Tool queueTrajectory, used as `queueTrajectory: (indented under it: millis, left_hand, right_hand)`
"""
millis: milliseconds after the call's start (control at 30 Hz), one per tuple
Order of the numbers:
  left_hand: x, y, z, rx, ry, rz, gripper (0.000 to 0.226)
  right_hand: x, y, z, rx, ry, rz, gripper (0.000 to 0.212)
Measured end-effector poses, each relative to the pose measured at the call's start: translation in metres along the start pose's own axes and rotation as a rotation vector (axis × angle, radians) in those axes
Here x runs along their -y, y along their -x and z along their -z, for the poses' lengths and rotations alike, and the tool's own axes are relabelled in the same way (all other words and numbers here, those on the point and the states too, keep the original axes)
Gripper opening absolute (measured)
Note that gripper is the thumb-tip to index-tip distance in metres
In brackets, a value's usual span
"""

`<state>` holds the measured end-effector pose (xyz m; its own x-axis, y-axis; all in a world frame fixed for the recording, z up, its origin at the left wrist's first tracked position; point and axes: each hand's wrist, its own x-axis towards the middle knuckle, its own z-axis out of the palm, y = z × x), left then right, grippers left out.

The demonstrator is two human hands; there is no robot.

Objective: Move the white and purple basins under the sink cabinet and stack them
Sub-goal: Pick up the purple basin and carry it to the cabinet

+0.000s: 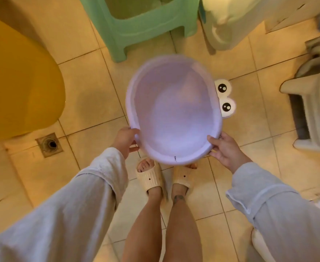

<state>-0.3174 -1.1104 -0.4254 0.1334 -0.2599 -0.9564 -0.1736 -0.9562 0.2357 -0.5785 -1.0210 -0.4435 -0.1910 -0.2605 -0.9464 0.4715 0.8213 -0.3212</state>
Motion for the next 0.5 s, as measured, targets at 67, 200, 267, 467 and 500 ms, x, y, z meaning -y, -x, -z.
queueTrajectory:
  millis: [67, 200, 267, 467, 500]
  left_hand:
    - [-0.001, 0.061, 0.018, 0.016, -0.004, 0.018, 0.010]
    - [-0.003, 0.192, 0.052, 0.053, -0.028, 0.059, 0.007]
    - [-0.005, 0.258, 0.068, 0.074, -0.045, 0.067, 0.009]
    - [-0.004, 0.387, 0.095, 0.020, 0.012, 0.003, 0.021]
    - [-0.004, 0.402, 0.096, -0.001, 0.041, -0.013, 0.021]
  right_hand:
    - [0.011, 0.063, 0.005, -0.001, 0.019, -0.036, 0.035]
    - [0.033, 0.197, 0.017, -0.005, 0.040, -0.075, 0.040]
    - [0.043, 0.263, 0.023, 0.007, 0.060, -0.060, 0.039]
    - [0.052, 0.393, 0.035, 0.042, 0.072, 0.005, 0.034]
    - [0.052, 0.407, 0.038, 0.057, 0.067, 0.016, 0.030]
